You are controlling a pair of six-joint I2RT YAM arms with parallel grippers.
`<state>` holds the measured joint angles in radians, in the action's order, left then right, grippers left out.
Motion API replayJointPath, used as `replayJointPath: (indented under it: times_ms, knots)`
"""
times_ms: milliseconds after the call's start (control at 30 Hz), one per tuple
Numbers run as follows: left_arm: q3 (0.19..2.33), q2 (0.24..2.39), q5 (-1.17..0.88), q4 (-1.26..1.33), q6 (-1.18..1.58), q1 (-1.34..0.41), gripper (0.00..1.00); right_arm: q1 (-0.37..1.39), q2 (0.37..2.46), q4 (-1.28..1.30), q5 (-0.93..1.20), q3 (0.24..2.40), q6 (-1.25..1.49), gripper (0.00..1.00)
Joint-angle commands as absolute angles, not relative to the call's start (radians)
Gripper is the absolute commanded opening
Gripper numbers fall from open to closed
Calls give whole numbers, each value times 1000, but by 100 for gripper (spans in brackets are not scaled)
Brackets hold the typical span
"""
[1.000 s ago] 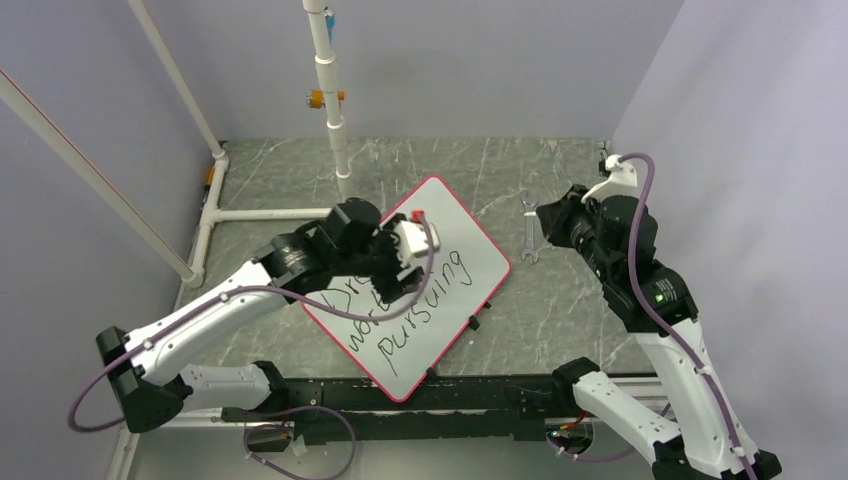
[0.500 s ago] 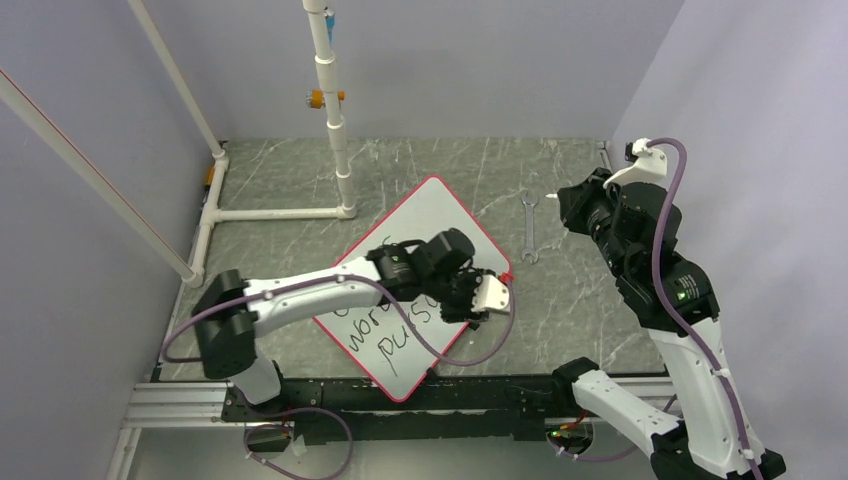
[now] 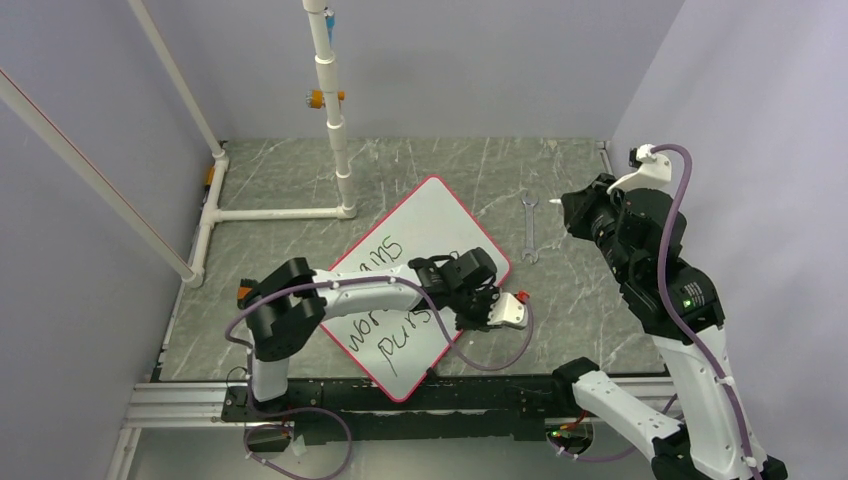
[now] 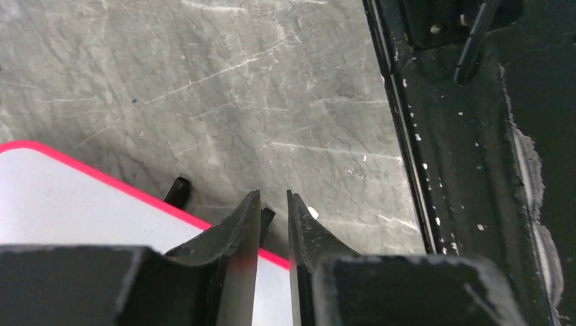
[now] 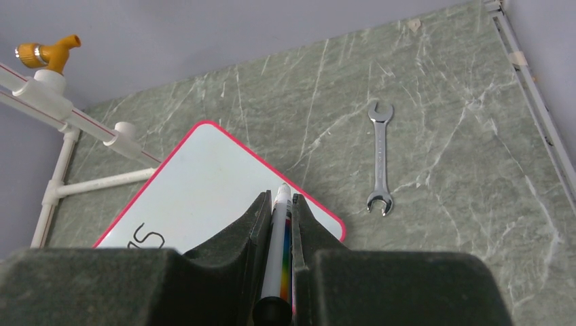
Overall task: Write a sentence on the whiteboard
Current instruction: Move the whiteboard to the center of the board.
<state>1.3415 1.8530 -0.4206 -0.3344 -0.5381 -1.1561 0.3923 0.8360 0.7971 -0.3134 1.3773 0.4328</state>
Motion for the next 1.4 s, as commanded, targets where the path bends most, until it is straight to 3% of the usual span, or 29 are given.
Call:
replayJointPath:
  times_ms: [0, 433, 1367]
  knots:
    - [1377, 1904, -418, -247, -538, -1164, 24, 393, 824, 796, -324, 1370, 413, 0]
    - [1385, 2010, -231, -231, -545, -1159, 18, 391, 813, 804, -321, 1362, 407, 0]
    - [1275, 1972, -170, -283, -611, -1049, 20, 391, 807, 792, -316, 1326, 400, 0]
